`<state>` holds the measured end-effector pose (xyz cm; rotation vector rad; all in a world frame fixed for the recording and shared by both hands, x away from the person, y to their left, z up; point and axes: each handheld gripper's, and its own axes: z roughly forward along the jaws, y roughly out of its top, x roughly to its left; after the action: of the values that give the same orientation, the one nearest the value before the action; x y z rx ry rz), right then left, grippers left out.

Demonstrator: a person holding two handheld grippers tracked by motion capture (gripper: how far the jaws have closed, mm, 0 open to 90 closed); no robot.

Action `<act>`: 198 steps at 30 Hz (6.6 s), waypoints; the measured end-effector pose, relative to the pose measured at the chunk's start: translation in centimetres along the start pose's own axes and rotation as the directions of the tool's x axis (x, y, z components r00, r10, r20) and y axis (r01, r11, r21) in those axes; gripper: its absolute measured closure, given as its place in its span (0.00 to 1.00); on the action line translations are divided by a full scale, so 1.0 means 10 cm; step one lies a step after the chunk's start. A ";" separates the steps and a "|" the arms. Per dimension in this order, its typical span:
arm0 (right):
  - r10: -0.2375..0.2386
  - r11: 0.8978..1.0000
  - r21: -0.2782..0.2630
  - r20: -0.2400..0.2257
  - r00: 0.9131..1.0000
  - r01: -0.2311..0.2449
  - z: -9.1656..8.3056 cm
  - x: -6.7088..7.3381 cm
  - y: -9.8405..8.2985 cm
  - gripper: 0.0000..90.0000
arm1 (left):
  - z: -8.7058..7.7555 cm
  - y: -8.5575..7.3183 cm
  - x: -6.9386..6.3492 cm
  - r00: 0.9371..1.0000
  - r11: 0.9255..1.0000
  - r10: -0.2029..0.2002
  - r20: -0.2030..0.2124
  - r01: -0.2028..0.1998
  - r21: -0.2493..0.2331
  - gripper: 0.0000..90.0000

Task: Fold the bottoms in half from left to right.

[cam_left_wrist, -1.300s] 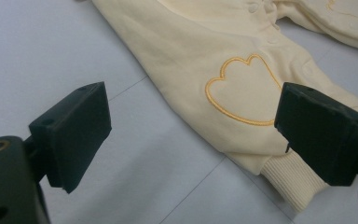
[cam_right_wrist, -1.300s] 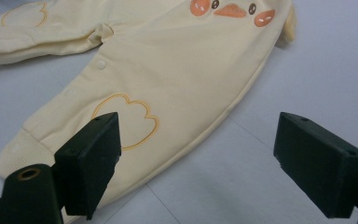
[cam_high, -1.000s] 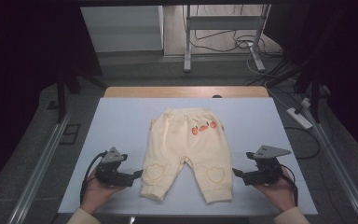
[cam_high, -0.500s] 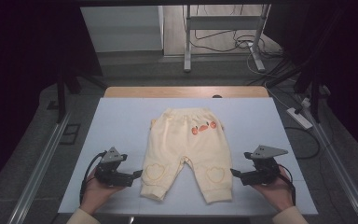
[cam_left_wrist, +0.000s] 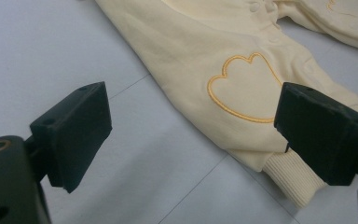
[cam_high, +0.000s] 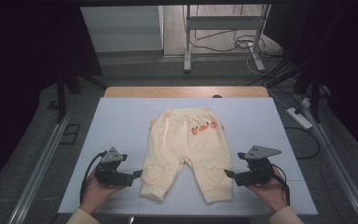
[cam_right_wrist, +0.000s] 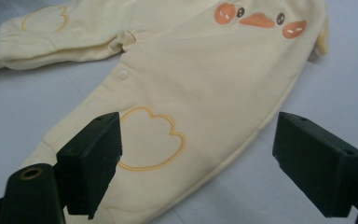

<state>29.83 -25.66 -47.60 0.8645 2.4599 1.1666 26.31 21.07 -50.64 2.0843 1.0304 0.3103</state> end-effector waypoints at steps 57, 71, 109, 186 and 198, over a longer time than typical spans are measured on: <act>-0.111 0.993 0.013 -0.155 0.982 0.115 0.62 0.65 0.40 0.18 | 0.03 0.00 0.01 1.000 1.000 -0.003 -0.006 0.003 0.009 0.12; -0.140 0.989 0.012 -0.201 0.970 0.145 0.82 0.84 0.52 0.19 | 0.02 0.00 0.02 1.000 1.000 -0.005 -0.006 0.005 0.007 0.12; -0.191 0.978 0.025 -0.305 0.933 0.208 1.18 1.26 0.68 0.20 | 0.02 -0.01 0.04 1.000 1.000 -0.014 -0.008 0.014 0.006 0.12; -0.364 0.905 0.120 -0.275 0.890 0.407 1.65 1.84 0.68 0.70 | 0.01 -0.05 0.12 0.999 0.999 -0.045 -0.024 0.046 0.020 0.12; -0.318 0.925 0.115 -0.286 0.904 0.361 1.54 1.75 0.76 0.86 | 0.02 -0.05 0.13 0.999 0.999 -0.047 -0.021 0.048 0.015 0.12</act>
<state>26.67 -1.66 -51.49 0.3024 2.8065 1.0143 26.97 22.14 -51.25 2.0714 1.0961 0.3009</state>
